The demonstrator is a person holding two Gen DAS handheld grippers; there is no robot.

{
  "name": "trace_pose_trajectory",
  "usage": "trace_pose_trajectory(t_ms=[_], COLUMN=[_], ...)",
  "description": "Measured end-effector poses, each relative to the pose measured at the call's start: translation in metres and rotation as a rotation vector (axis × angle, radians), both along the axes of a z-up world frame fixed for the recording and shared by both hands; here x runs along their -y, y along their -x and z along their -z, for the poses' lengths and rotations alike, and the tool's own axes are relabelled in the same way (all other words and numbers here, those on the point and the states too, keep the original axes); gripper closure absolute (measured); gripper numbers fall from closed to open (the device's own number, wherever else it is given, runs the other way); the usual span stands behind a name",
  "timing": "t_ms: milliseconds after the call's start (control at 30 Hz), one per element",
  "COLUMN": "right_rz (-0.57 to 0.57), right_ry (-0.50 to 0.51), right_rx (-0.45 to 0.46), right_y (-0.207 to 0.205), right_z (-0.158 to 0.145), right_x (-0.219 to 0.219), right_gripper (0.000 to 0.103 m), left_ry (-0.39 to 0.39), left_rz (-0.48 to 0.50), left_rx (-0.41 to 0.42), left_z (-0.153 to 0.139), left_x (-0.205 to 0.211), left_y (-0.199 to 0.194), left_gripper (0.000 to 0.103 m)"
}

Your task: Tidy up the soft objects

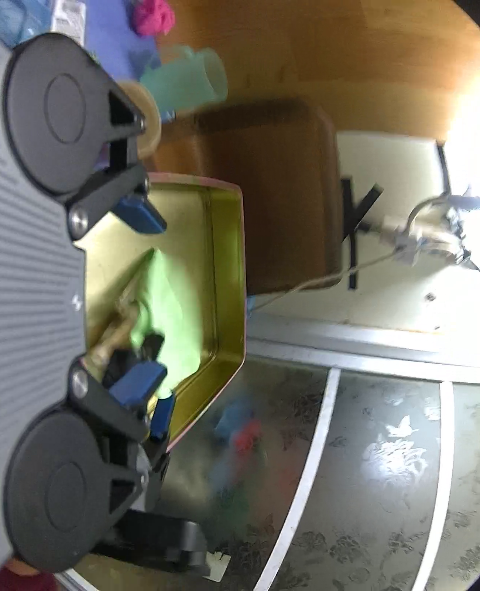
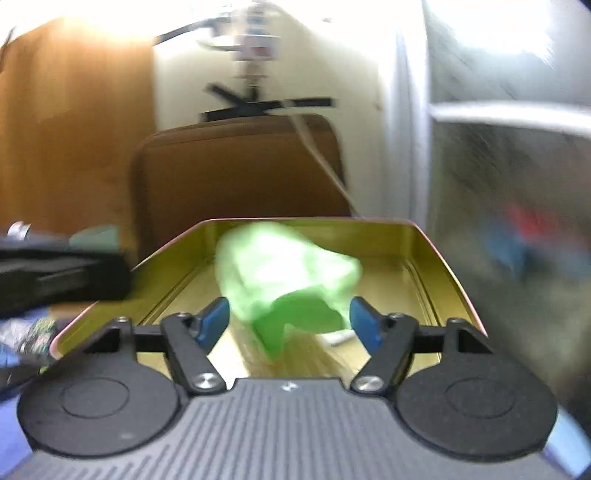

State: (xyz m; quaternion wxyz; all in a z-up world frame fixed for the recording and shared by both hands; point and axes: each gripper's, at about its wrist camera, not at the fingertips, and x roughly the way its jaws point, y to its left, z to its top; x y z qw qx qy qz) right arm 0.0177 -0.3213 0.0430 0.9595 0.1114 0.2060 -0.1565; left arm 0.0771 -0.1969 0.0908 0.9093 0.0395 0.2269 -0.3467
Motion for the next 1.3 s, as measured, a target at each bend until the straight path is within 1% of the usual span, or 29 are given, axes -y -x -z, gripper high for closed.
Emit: trace_pose_trajectory(t_ms=[67,200,300,400,533,633,733,867,1100,1200,1300], right_rz=[0.004,0.033,0.044,0.039,0.007,-0.031,-0.068,-0.108,-0.157,-0.207,-0.287], right_ry=[-0.059,-0.097,-0.078,-0.040,-0.001,0.022,0.038,0.070,0.090,0.101,0.118], right_rx=[0.011,0.058,0.108,0.159,0.204,0.214,0.214,0.215,0.199,0.196,0.182], right_y=[0.010,0.027,0.036,0.044,0.049,0.049,0.050,0.051,0.049,0.048,0.042], right_z=[0.007,0.011,0.007,0.001,-0.005,-0.009,-0.013,-0.016,-0.016,-0.016,-0.016], right_x=[0.008,0.003,-0.014,-0.037,-0.063,-0.080,-0.096,-0.114,-0.133,-0.144,-0.159], right_gripper=[0.023,0.022,0.022,0.022,0.022,0.021,0.021,0.021,0.021,0.021,0.021], left_ry=[0.015,0.032,0.033,0.038,0.050,0.057,0.077,0.093,0.093,0.110,0.131], left_rz=[-0.045,-0.135,-0.218,-0.275,-0.333,-0.365,-0.379,-0.380,-0.379,-0.389,-0.435], left_rx=[0.030,0.010,0.011,0.003,-0.048,-0.081,-0.098,-0.083,-0.063,-0.053,-0.049], left_z=[0.005,0.015,0.026,0.038,0.055,0.065,0.068,0.067,0.068,0.065,0.066], left_x=[-0.028,-0.079,-0.119,-0.151,-0.185,-0.200,-0.210,-0.217,-0.222,-0.231,-0.249], left_y=[0.013,0.024,0.037,0.050,0.060,0.061,0.061,0.065,0.069,0.072,0.074], left_gripper=[0.014,0.014,0.013,0.013,0.013,0.013,0.013,0.013,0.013,0.013,0.013])
